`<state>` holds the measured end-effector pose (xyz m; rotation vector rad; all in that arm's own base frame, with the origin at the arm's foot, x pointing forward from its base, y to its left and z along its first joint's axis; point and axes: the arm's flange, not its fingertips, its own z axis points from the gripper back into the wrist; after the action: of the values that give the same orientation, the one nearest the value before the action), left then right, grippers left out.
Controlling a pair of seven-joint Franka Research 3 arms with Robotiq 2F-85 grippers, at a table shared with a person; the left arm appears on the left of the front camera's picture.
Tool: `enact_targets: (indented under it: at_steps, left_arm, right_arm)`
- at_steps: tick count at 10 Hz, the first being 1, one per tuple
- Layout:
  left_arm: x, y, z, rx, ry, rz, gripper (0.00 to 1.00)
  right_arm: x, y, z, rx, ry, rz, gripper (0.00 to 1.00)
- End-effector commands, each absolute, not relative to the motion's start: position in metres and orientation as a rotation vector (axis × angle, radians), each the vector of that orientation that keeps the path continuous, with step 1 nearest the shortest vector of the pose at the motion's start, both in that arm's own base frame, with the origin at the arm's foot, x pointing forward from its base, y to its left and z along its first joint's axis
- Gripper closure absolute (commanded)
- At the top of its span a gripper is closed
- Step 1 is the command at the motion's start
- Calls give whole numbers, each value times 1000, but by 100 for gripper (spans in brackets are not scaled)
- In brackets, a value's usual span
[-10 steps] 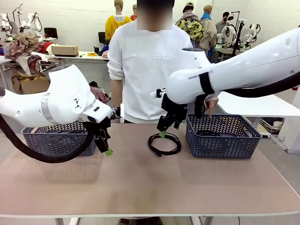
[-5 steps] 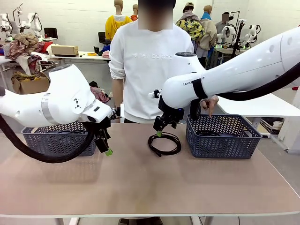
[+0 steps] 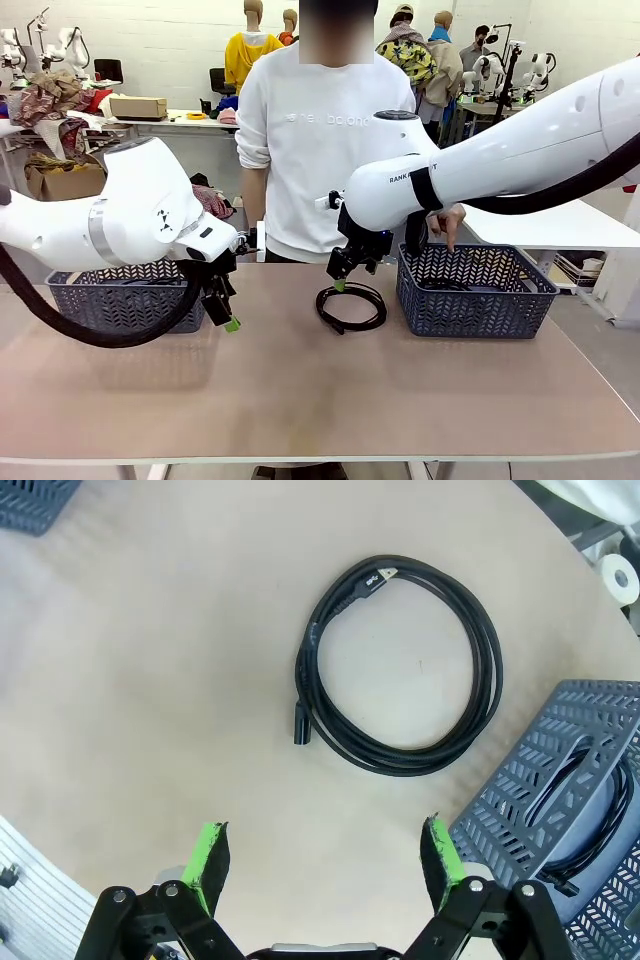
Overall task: Organize the cables according to human instructions.
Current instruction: Pick up a bundle of cables and place it in the basket indicated by the human.
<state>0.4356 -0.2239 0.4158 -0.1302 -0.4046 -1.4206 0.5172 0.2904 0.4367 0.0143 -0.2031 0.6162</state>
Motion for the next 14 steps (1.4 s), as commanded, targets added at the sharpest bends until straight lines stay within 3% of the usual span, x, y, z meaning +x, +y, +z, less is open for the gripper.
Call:
enact_targets:
  at_steps: [1, 14]
  left_arm:
    - [435, -223, 416, -131, -403, -1420, 0]
    - [435, -223, 416, -131, -403, -1420, 0]
  right_arm:
    - [517, 290, 437, 14, -203, 616, 0]
    - [573, 340, 337, 38, -156, 441, 0]
